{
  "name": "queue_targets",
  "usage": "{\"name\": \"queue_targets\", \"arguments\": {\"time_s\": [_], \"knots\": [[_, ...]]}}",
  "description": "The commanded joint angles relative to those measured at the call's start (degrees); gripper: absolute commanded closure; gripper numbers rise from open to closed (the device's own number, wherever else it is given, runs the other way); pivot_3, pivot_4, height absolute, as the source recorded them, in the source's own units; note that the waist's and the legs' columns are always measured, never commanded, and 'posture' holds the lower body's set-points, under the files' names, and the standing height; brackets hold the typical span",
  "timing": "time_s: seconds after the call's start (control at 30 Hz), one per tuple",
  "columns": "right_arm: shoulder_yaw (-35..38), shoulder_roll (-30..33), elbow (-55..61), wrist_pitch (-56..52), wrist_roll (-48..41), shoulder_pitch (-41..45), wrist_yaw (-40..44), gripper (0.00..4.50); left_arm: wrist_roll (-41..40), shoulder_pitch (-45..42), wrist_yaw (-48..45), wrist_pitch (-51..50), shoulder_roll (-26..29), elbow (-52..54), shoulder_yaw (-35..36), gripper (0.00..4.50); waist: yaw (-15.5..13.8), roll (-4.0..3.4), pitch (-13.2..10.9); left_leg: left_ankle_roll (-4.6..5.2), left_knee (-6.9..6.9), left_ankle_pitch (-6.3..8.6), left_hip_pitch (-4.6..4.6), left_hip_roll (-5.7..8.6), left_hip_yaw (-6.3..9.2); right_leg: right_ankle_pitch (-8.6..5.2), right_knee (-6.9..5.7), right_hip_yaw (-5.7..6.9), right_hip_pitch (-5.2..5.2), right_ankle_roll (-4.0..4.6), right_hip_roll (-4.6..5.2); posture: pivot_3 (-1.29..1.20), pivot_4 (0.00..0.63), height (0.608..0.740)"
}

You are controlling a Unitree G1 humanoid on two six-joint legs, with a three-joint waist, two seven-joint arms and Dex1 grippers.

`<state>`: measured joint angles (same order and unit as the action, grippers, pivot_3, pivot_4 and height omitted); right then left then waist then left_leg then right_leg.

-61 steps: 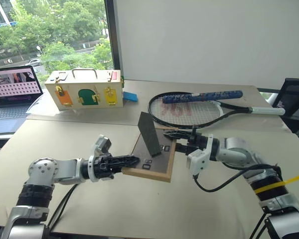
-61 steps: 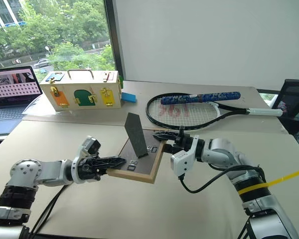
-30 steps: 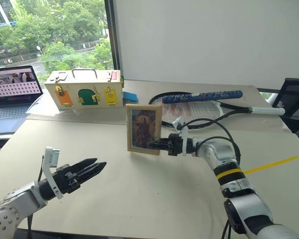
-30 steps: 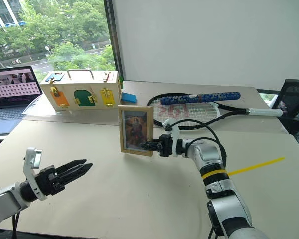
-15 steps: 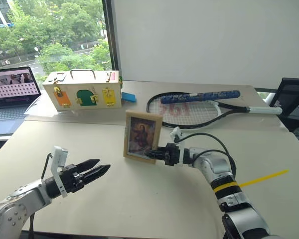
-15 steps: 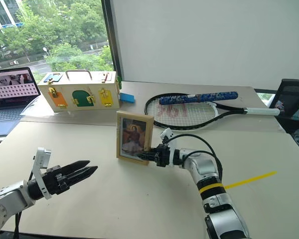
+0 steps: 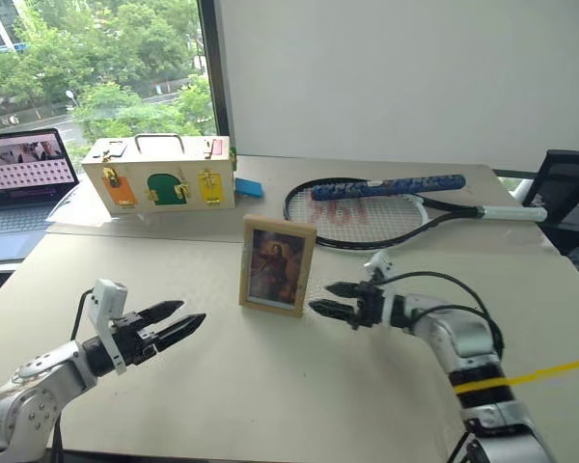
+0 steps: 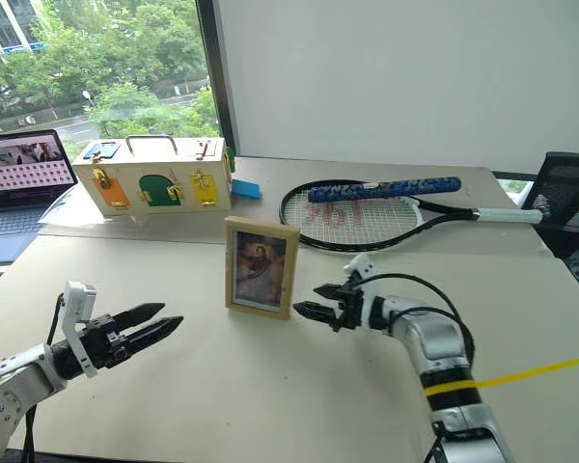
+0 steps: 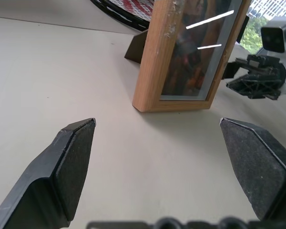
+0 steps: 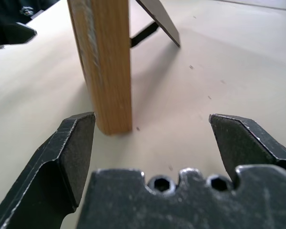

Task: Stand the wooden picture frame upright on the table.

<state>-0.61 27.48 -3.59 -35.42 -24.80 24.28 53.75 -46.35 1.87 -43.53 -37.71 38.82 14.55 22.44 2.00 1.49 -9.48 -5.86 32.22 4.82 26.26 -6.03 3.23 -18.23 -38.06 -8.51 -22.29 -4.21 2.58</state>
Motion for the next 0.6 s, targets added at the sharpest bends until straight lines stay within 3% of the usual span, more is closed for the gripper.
{"name": "queue_targets", "arguments": {"time_s": [0.03,0.1,0.3,0.47,0.6], "knots": [[3.2,3.9,9.6,6.0,-0.3,-6.0,2.2,0.02,10.2,0.4,5.4,8.0,-1.6,-0.8,-1.9,0.00,0.0,0.00,0.0,0.00,-0.01,0.00,-0.01,0.00,0.00,0.00,0.00,0.00,0.01,0.00,0.00,0.00,0.150,0.739],[4.6,4.0,13.9,12.0,2.2,-10.2,-0.5,0.02,15.3,1.1,6.8,11.9,-2.5,-1.4,-4.3,0.00,0.2,0.00,0.0,0.01,-0.01,0.00,-0.01,0.00,0.00,-0.01,0.01,-0.01,0.01,0.00,0.00,0.00,0.150,0.739],[7.5,2.1,19.2,16.1,3.3,-16.4,-7.5,0.02,24.6,0.8,11.1,21.5,-7.1,-3.0,-8.4,0.00,0.5,0.02,0.0,0.01,0.12,0.00,-0.03,0.00,0.00,0.03,-0.01,-0.04,0.05,-0.04,0.00,0.00,0.150,0.739],[8.5,0.4,20.0,16.0,2.8,-18.5,-11.9,0.02,25.4,0.1,11.0,21.9,-9.4,-2.7,-10.8,0.00,0.4,0.03,0.0,0.01,0.18,0.00,-0.02,0.01,0.00,0.04,-0.01,-0.04,0.09,-0.06,0.00,0.00,0.150,0.739],[8.2,0.7,19.7,17.0,3.1,-19.3,-12.3,0.02,22.2,-1.1,7.7,17.3,-8.0,-2.7,-11.0,0.00,0.3,0.03,0.0,0.02,0.17,0.00,-0.02,0.01,0.00,0.04,-0.02,-0.04,0.08,-0.06,0.00,0.00,0.150,0.739]]}}
